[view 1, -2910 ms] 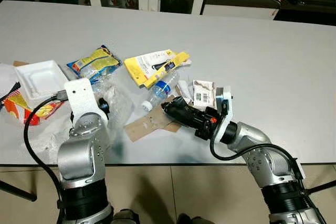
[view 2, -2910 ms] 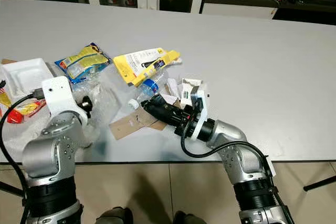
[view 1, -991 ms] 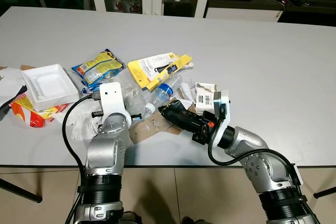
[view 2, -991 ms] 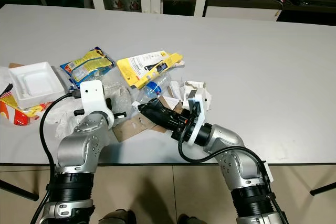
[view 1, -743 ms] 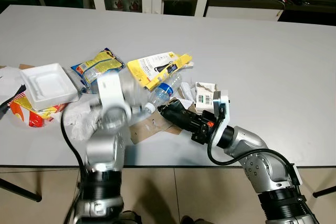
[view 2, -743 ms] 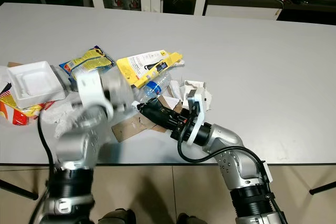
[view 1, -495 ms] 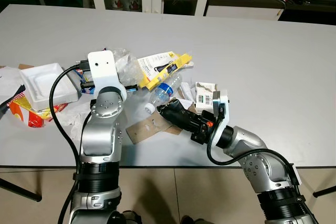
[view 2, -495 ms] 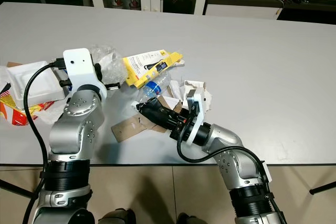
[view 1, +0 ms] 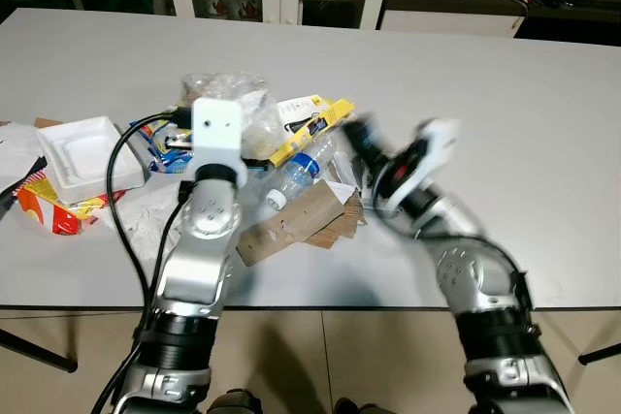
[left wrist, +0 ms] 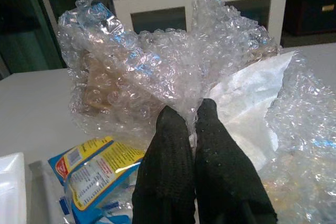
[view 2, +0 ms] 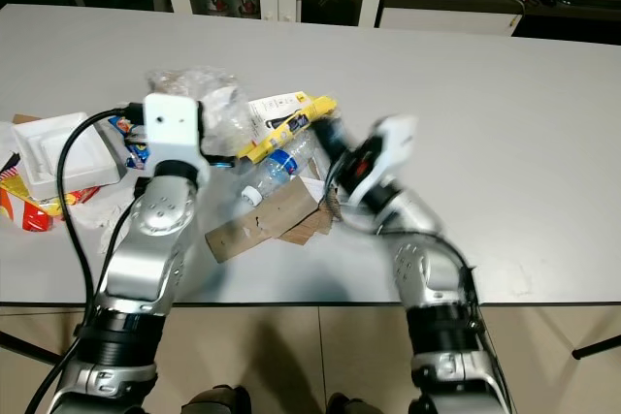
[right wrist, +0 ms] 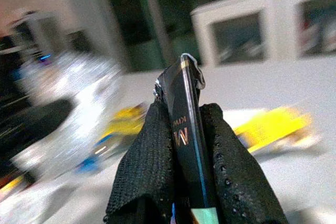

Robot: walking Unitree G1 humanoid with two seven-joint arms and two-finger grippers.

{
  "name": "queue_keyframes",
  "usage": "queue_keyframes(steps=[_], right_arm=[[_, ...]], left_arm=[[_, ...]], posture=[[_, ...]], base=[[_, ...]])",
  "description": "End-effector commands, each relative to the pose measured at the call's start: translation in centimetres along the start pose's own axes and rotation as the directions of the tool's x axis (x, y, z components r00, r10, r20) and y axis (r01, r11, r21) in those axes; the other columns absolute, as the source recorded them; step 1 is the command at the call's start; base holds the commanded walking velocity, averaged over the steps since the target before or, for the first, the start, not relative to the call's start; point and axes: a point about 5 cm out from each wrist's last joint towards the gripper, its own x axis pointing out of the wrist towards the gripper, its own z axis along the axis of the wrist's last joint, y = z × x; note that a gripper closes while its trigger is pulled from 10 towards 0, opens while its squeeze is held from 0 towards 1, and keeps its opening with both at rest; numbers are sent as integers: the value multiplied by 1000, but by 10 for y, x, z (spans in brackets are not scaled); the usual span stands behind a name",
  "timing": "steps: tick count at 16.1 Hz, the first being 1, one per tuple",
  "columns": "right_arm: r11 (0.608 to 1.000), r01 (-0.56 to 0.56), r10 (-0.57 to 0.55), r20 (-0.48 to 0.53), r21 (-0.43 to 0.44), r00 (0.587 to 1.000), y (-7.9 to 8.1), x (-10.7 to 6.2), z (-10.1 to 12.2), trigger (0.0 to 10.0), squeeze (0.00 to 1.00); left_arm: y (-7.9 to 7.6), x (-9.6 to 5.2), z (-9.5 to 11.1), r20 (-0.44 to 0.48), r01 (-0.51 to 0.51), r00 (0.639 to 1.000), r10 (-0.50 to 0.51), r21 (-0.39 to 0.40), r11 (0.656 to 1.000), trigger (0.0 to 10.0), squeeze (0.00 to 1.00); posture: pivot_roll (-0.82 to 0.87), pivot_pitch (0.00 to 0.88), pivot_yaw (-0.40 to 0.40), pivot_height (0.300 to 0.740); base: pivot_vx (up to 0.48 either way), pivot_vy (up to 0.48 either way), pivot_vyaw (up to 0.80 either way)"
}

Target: Picking trash to rubbish bin

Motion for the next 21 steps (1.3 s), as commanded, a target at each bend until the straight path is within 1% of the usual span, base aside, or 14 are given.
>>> queue_keyframes(steps=[1, 2, 4, 5, 6, 7, 8, 9, 11, 14, 17, 21], right_arm=[[993, 109, -108, 21, -50, 994, -9, -1, 1, 10000, 0], [980, 189, -186, 51, -67, 981, -16, -3, 3, 10000, 0], [944, 323, -313, 126, -72, 941, -29, -8, 8, 10000, 0], [922, 358, -335, 160, -147, 929, -32, -10, 12, 10000, 0], [918, 362, -337, 164, -162, 927, -32, -11, 12, 10000, 0], [915, 374, -349, 169, -149, 922, -32, -12, 10, 10000, 0], [911, 381, -355, 174, -155, 919, -32, -12, 8, 10000, 0], [895, 409, -376, 196, -175, 906, -32, -14, 8, 10000, 0], [882, 435, -392, 233, -179, 890, -32, -13, 10, 10000, 0], [877, 429, -382, 228, -216, 896, -31, -14, 5, 10000, 0], [876, 434, -391, 214, -211, 895, -31, -17, -3, 10000, 0], [882, 427, -391, 197, -197, 899, -28, -17, -10, 10000, 0]], left_arm=[[-1, -1, -4, 20, 23, 1000, -23, -11, 1000, 10000, 0], [3, -1, -6, 44, 19, 999, -18, -6, 1000, 10000, 0], [11, -1, -5, 98, 11, 995, -10, -12, 1000, 10000, 0], [15, -2, -9, 120, 26, 992, -25, -4, 1000, 10000, 0], [15, -3, -9, 142, 52, 989, -53, 9, 999, 10000, 0], [12, -4, -7, 178, 102, 978, -107, 32, 994, 10000, 0], [8, -6, -5, 217, 154, 962, -164, 62, 986, 10000, 0], [6, -7, -6, 236, 188, 951, -199, 68, 980, 10000, 0], [5, -7, -8, 257, 203, 943, -210, 53, 978, 10000, 0], [6, -7, -12, 256, 185, 949, -185, 26, 982, 10000, 0], [7, -10, -27, 214, 145, 966, -143, 9, 989, 10000, 0], [7, -13, -36, 183, 133, 974, -131, 1, 991, 10000, 0]], posture=[[38, 70, -58, 740], [36, 69, -60, 740], [41, 69, -61, 740], [41, 69, -61, 740], [34, 69, -60, 740], [35, 69, -61, 740], [35, 69, -61, 740], [39, 68, -63, 740], [39, 68, -63, 740], [39, 56, -65, 740], [40, 41, -68, 740], [35, 26, -65, 740]], base=[[0, 0, 0], [0, 0, 0], [0, 0, 0], [0, 0, 0], [0, 0, 0], [0, 0, 0], [0, 0, 0], [0, 0, 0], [0, 0, 0], [0, 0, 0], [0, 0, 0], [0, 0, 0]])
